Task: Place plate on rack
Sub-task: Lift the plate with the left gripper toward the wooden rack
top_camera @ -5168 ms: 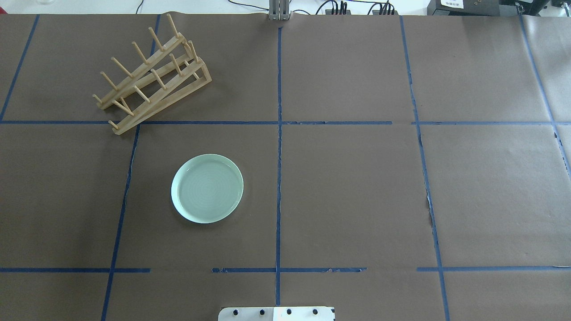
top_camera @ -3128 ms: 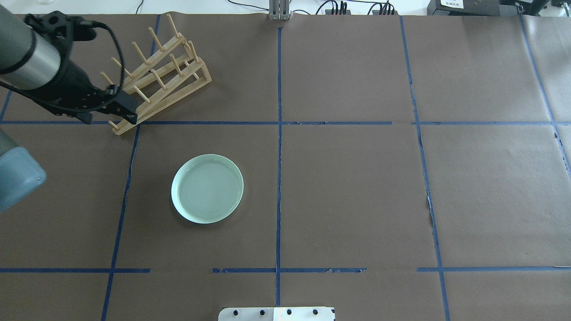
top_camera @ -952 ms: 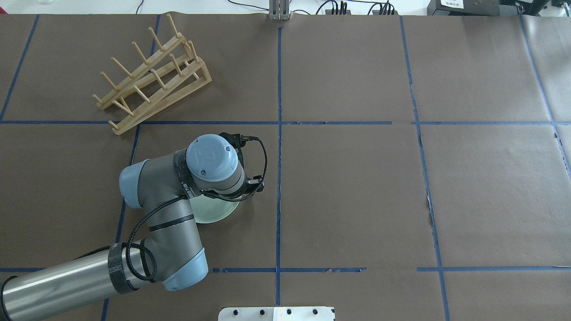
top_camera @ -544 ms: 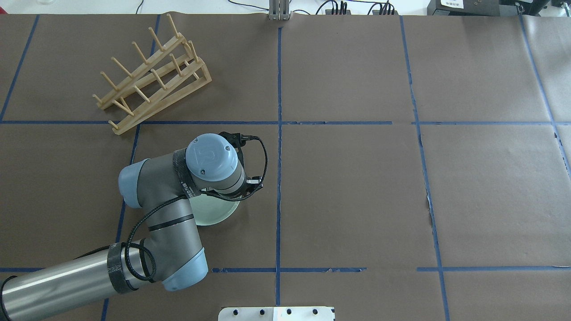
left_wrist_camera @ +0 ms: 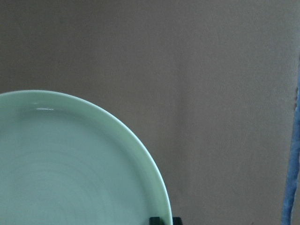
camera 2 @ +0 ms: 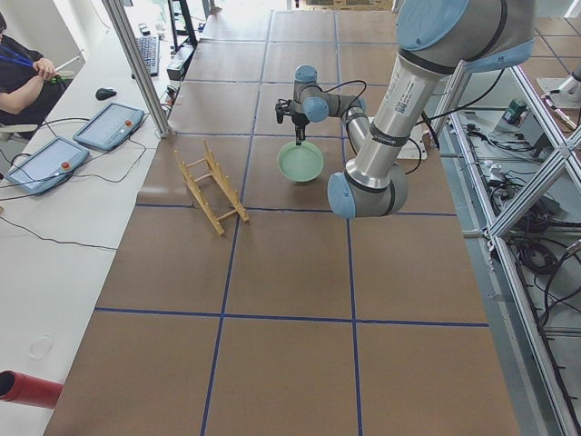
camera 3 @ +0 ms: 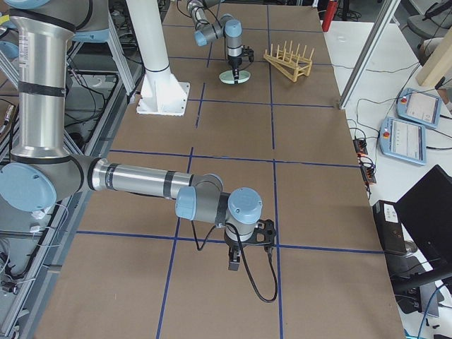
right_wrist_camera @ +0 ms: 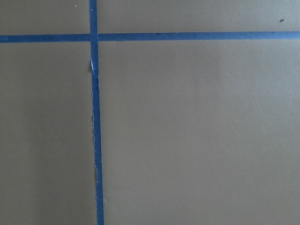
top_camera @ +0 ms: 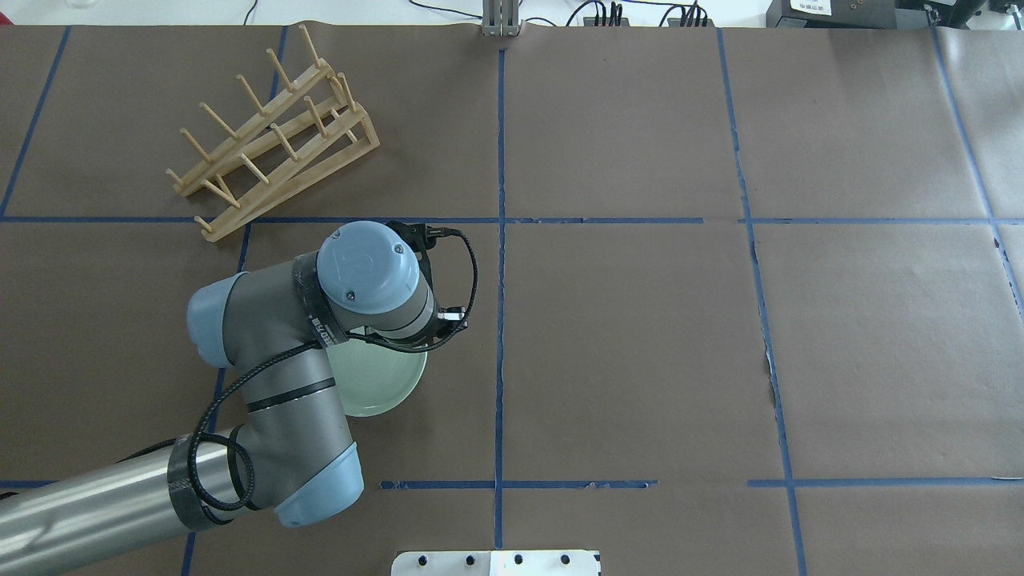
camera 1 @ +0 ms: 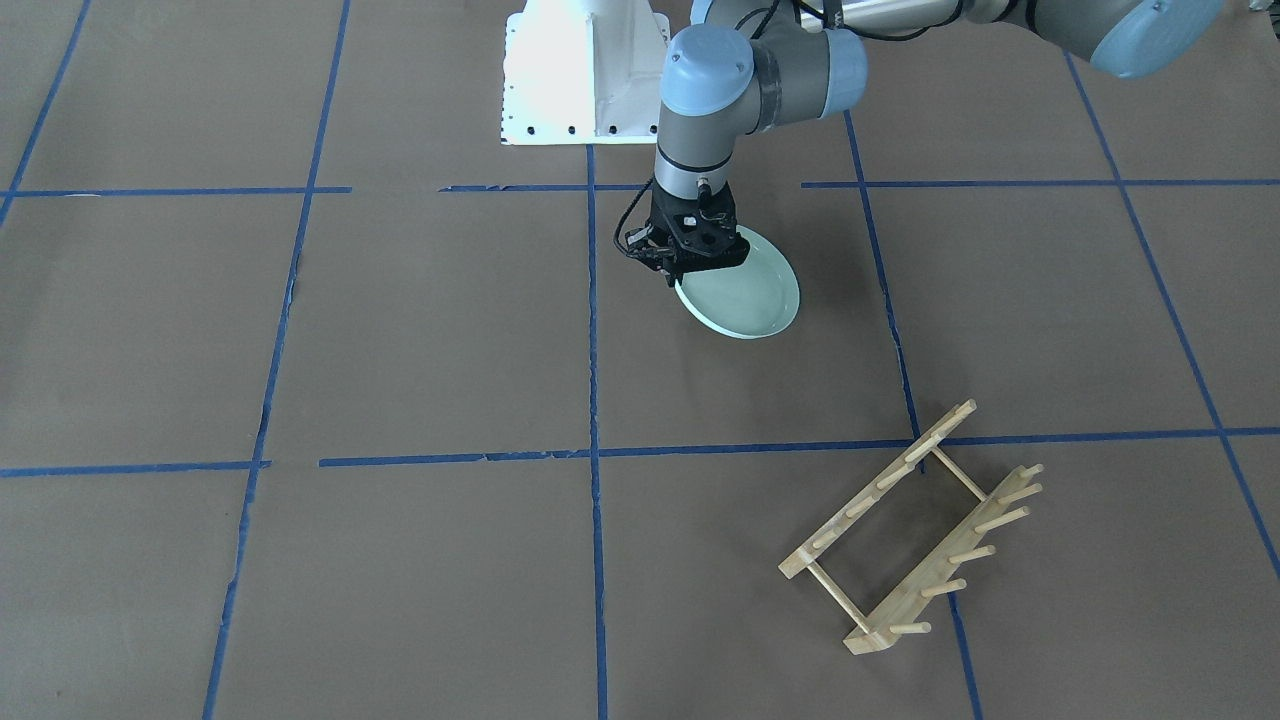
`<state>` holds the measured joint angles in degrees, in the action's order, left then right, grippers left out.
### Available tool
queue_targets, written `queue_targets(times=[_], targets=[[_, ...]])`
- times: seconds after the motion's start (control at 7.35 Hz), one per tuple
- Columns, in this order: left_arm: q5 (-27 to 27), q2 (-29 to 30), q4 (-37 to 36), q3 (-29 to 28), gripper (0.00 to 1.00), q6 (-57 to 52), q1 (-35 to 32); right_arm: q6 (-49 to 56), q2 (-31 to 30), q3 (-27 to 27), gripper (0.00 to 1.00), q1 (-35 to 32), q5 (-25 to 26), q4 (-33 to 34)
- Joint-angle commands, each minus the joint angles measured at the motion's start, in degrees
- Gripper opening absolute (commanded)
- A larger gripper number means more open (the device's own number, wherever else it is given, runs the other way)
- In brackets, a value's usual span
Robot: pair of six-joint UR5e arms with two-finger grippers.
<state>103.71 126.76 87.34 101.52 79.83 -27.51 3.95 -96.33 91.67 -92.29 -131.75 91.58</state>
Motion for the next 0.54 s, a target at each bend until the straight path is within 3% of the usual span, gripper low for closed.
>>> queue_targets(times=[0.0,0.41], targets=[[0.00,0.41,-9.60,8.58,0.00,-3.35,-5.51,0.00,0.00,0.00,1.00,0.01,0.00,0.00],[-0.08,0.50,-15.00,15.97,0.00,-6.94,-17.28,0.00,0.00,0.00,1.00,-0.08,0.00,0.00]])
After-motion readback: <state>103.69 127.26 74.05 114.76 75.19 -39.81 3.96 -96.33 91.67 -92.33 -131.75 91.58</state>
